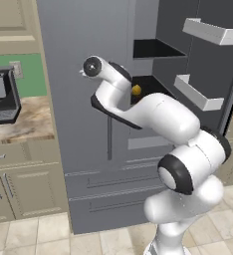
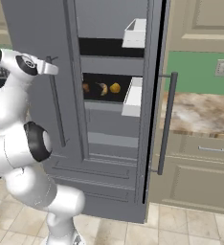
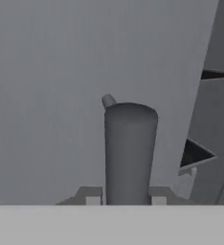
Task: Open the fridge, remove the banana, squash, and chicken drumstick, and place them on any counter.
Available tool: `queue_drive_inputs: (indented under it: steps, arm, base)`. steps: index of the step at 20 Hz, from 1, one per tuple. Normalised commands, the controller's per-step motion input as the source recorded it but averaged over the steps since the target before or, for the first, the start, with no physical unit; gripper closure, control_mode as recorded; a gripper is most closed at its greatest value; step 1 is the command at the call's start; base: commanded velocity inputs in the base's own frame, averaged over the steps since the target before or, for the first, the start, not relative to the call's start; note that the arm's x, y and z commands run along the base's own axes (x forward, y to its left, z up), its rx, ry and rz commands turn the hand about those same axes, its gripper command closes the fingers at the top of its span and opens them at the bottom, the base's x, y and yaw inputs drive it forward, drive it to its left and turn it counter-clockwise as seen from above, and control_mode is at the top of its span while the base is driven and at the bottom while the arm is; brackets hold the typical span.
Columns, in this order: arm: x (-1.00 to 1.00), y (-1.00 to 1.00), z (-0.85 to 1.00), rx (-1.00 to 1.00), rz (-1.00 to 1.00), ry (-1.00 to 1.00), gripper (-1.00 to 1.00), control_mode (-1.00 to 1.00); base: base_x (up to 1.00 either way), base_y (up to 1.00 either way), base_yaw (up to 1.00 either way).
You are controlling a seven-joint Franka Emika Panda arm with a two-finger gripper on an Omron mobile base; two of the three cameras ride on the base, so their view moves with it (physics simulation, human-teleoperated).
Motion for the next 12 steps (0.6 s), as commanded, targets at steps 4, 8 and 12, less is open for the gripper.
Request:
queue_drive_inputs:
  steps: [4, 8, 12]
  arm:
    - [-1.0, 0.95, 0.01, -0.01, -0.19, 0.0, 1.0, -1.0]
    - [-1.0, 1.0, 0.0, -0.03, -0.28, 0.07, 1.0, -1.0]
    - [-0.79, 1.0, 0.0, -0.12, -0.3, 0.17, 1.0, -1.0]
  base:
    - [0.0, 0.0, 0.0]
    - [0.0, 0.0, 0.0]
    - [0.0, 0.0, 0.0]
